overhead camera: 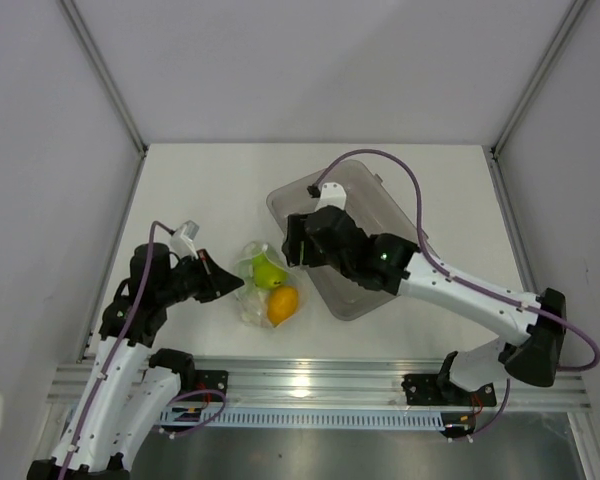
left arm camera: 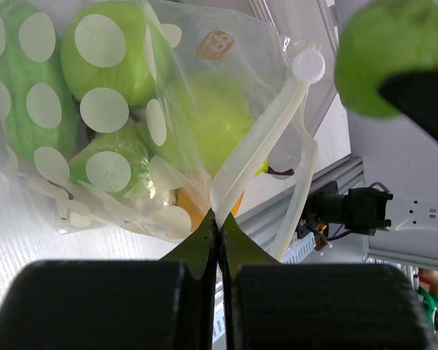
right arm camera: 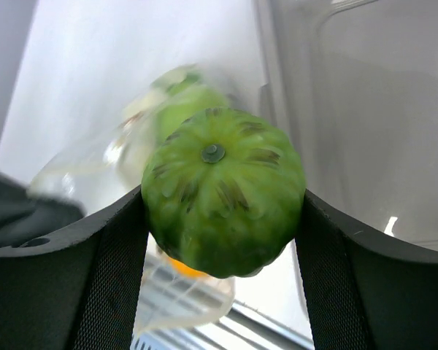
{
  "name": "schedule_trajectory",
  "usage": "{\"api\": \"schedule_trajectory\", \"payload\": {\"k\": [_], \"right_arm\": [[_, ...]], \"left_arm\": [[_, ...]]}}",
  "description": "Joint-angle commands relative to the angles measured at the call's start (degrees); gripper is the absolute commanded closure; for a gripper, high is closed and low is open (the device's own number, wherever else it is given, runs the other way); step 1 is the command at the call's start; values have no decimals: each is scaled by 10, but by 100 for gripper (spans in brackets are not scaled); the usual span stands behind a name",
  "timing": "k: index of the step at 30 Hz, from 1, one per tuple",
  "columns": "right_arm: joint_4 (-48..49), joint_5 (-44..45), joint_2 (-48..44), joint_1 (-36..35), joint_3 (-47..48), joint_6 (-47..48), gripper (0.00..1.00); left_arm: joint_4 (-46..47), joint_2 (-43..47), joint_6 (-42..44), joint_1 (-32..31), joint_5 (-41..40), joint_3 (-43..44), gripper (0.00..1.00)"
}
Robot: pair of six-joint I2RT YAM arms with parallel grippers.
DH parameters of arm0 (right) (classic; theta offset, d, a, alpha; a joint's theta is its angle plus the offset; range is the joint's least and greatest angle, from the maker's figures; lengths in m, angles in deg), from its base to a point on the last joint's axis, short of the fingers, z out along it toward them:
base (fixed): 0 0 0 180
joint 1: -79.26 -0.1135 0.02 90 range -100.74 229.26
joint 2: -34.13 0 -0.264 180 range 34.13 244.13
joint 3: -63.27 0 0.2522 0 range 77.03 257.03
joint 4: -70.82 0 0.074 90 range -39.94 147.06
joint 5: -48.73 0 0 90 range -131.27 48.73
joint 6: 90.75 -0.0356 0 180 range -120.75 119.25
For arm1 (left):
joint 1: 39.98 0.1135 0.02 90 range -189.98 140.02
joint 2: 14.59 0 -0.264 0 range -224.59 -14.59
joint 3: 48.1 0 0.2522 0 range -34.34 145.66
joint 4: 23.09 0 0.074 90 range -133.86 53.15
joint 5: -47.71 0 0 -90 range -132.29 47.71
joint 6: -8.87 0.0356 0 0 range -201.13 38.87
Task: Place the food in the zip-top bag and seal the zipper
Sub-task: Pick up the fake fruit from the bin, then place the fake fruit in the zipper food storage bag.
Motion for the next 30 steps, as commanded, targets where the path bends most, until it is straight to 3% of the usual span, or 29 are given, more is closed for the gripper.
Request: {"api": "schedule_trajectory", "payload": {"k": [1,6,11,17,24,25,26,29,30], "right_arm": [[-18,38,-48,-63,-8,-18,100],[-48,99,-50,-148,12,-35,100],[-35,80,-14,-192,28,-31,98],[-49,84,51,-210,73,-29,93],[-63,67,92,-188,108,-31,79],[-62,63,94,-187,109,-32,76],[-64,65,95,-187,109,-34,61],[-70,68,101,-186,105,-38,38],[-72,70,101,-187,102,-41,26]], "left_arm": [[-15,5,5,-3,-19,31,99],[-21,5,5,-3,-24,37,99],[-17,4,1,-3,-18,35,99],[-16,1,1,-3,-16,38,99],[-16,2,1,-3,-11,37,99],[-16,2,0,-3,-10,38,99],[-17,3,1,-3,-10,39,99],[-16,2,0,-3,-10,40,99],[-16,1,0,-3,-10,41,99]]}}
